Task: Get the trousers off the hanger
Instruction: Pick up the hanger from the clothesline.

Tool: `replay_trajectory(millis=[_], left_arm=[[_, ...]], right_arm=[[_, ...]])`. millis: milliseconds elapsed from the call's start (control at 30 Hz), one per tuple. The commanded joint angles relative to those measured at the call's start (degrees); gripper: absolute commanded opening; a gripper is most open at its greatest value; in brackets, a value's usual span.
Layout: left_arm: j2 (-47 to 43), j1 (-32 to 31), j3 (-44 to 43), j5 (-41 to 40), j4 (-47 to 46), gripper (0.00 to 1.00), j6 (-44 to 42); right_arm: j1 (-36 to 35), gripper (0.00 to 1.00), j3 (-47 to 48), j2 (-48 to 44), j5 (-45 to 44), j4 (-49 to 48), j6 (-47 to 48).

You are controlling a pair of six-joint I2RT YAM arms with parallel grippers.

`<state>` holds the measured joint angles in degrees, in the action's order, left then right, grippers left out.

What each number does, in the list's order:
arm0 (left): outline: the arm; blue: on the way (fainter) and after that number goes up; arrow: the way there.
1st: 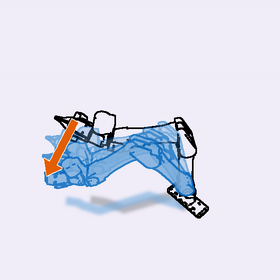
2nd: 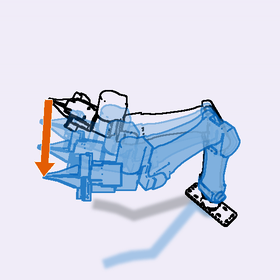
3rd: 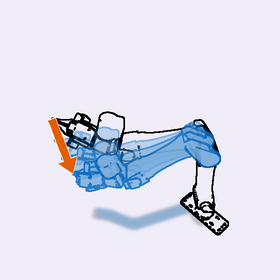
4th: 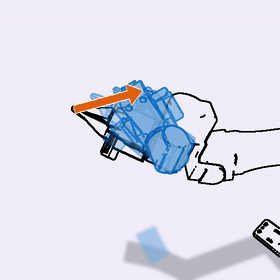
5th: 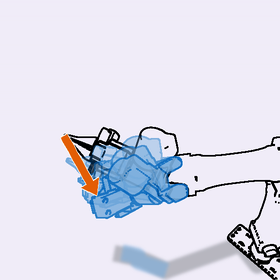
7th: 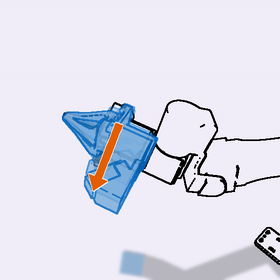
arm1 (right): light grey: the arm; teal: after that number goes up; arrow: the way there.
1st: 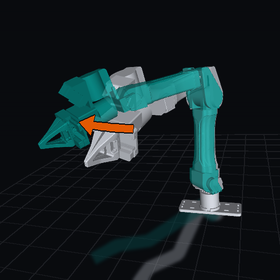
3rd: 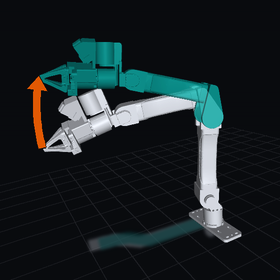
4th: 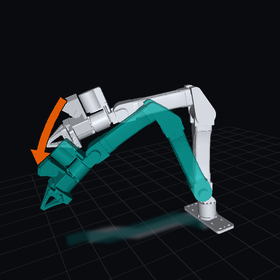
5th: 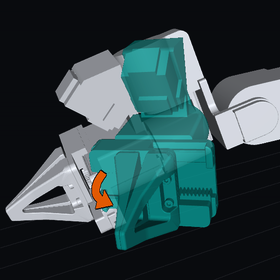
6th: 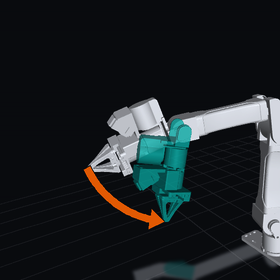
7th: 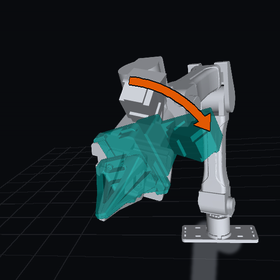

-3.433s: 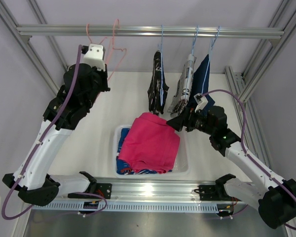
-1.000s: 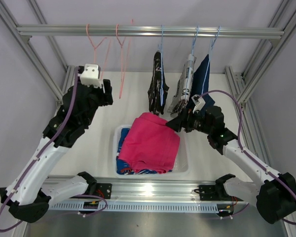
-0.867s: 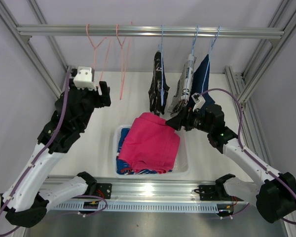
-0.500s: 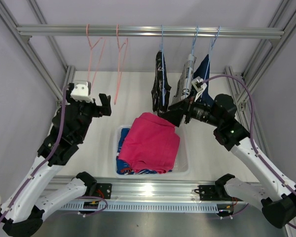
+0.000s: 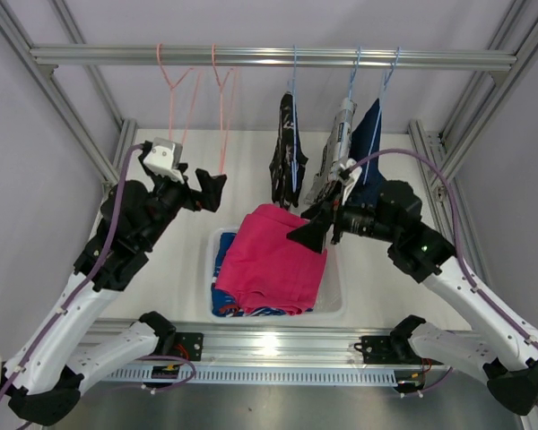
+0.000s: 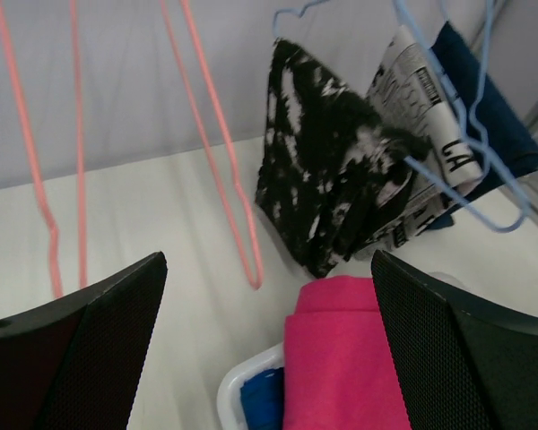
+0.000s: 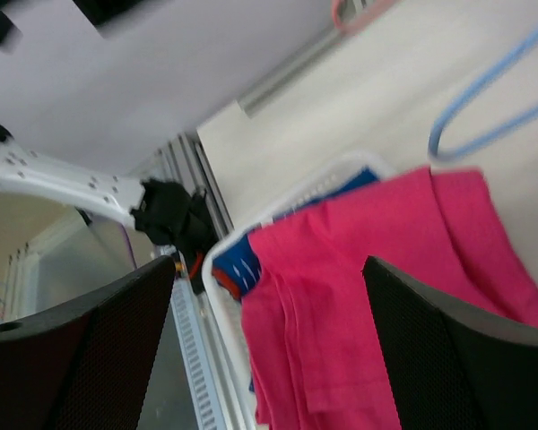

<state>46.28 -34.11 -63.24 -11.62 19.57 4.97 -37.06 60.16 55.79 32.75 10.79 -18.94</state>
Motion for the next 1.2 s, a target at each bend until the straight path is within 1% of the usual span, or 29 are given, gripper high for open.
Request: replay_trajectory(millis=[0,33,67,100,133,167,200,233,300,367,433,467,500,533,567,633,700,867,1000,1033,1067,1100,1133,1167], left_arm=[[3.97,0.27,-7.67,6.42,-2.52,0.99,2.76],[4.95,0.27,-10.38,7.82,-2.52,1.00,3.02],[6.09,0.27,-12.24,10.88,-3.13,0.99,3.55],[7.32,0.27,-13.47,12.57,-3.57,0.99,5.03],[10.03,0.27,-15.92,14.76,-4.01,1.00,5.83],[11.62,0.27,-16.99,18.26,-4.45,0.99,7.06],[13.38,0.27,-21.00,19.51,-4.46,1.00,7.94],[16.79,0.27,-22.17,20.40,-4.54,0.99,8.73],[19.97,0.27,-25.50,22.85,-5.68,0.99,10.67],[24.37,0.36,-26.84,23.74,-7.17,1.00,12.77],[27.53,0.53,-30.61,25.50,-7.88,0.99,14.01],[30.85,0.53,-32.63,25.59,-7.80,0.99,14.97],[32.80,0.62,-34.04,24.72,-7.19,0.99,15.67],[34.73,0.71,-37.62,24.10,-3.61,0.99,16.55],[38.76,0.80,-41.31,23.92,-2.27,0.99,17.78],[42.12,0.97,-45.71,26.72,-1.64,0.99,18.14],[45.55,0.97,-46.70,28.05,-2.34,0.99,18.67],[50.04,1.32,-49.69,25.50,-2.44,0.99,17.79],[53.21,1.59,-49.70,27.43,-1.82,1.00,18.32],[53.91,1.59,-49.26,28.48,-2.08,0.95,18.41],[54.17,1.59,-48.65,30.84,-2.43,0.94,18.67],[54.44,1.59,-46.73,31.56,-3.22,0.93,18.93],[54.35,1.59,-45.84,32.61,-4.27,0.88,19.98],[54.18,1.68,-43.57,33.75,-5.58,0.87,20.51]], right_arm=[[-3.27,0.90,-4.16,-1.82,-7.32,8.62,5.22],[-5.28,0.90,-5.04,-2.52,-9.18,9.33,5.66],[-6.78,0.91,-5.75,-2.70,-11.46,9.69,5.58],[-8.28,0.91,-6.71,-2.96,-15.14,9.69,5.32],[-10.99,0.91,-7.07,-3.14,-16.65,9.69,5.14],[-11.97,0.90,-7.51,-3.14,-17.89,8.82,3.84],[-12.85,0.90,-9.08,-3.40,-18.86,8.12,3.39],[-13.65,0.90,-10.05,-3.67,-19.47,7.59,2.95],[-15.67,0.90,-12.68,-4.81,-21.32,6.09,2.16],[-16.64,0.90,-13.84,-5.95,-22.03,6.00,1.54],[-16.99,0.90,-15.15,-6.74,-22.20,6.00,1.27],[-17.17,0.91,-15.60,-7.09,-22.38,5.74,1.10],[-17.61,0.91,-15.77,-7.62,-22.47,5.82,0.92],[-17.87,0.91,-15.95,-7.80,-22.64,5.74,0.83],[-18.13,0.91,-15.87,-7.89,-22.82,6.00,0.92],[-18.93,0.91,-15.86,-8.06,-23.79,6.26,0.92],[-19.19,0.91,-16.04,-8.15,-24.31,6.00,0.83],[-19.46,0.91,-16.22,-7.45,-24.58,5.91,1.01],[-19.46,0.91,-16.04,-6.40,-25.02,5.91,1.36],[-19.54,0.92,-16.04,-5.87,-25.11,5.74,1.36],[-19.46,0.92,-16.04,-5.52,-24.93,5.56,1.53],[-19.37,0.92,-15.87,-5.26,-24.93,5.56,1.54],[-19.28,0.92,-15.69,-4.82,-25.02,6.08,1.54],[-19.19,0.92,-15.43,-4.03,-25.28,6.44,1.54]])
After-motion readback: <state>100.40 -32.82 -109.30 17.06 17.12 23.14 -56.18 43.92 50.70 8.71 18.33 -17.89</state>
